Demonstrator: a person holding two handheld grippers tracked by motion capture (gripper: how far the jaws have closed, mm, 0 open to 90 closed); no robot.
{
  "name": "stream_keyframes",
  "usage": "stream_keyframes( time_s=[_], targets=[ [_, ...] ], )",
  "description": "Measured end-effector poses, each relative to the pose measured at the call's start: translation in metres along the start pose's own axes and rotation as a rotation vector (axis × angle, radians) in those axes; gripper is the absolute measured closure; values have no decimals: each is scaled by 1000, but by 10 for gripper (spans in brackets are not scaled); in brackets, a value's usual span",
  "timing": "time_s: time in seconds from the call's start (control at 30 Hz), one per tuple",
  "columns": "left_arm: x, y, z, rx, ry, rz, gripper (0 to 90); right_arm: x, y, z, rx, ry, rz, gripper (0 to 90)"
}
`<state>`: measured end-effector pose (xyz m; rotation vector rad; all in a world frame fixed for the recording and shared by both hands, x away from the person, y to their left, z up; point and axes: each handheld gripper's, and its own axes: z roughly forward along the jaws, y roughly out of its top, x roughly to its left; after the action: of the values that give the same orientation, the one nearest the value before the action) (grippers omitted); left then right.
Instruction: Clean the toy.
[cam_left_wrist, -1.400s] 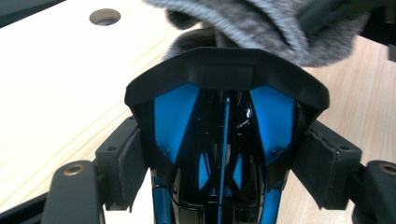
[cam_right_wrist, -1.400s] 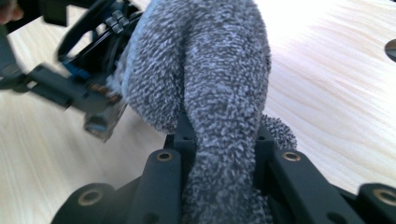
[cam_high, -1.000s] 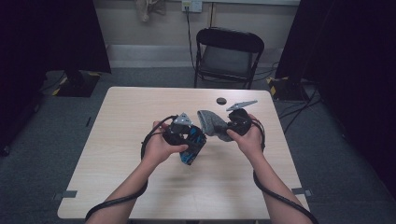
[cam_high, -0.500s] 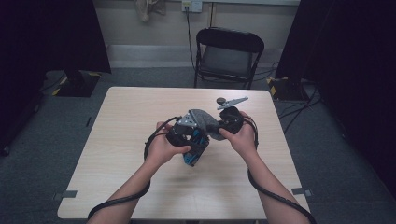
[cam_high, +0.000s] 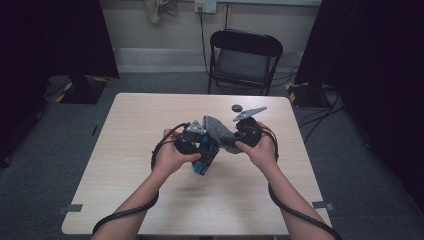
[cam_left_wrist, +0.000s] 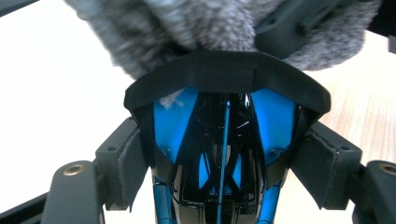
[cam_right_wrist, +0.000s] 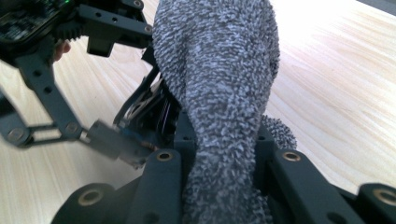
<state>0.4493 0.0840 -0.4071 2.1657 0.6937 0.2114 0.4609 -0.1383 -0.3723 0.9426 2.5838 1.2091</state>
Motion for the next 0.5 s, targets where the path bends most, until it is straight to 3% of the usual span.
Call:
stream_keyframes(
  time_s=[0.5],
  targets=[
    [10, 0, -3, -10, 32, -25, 254, -3, -17, -11, -17, 24, 12, 726]
  ],
)
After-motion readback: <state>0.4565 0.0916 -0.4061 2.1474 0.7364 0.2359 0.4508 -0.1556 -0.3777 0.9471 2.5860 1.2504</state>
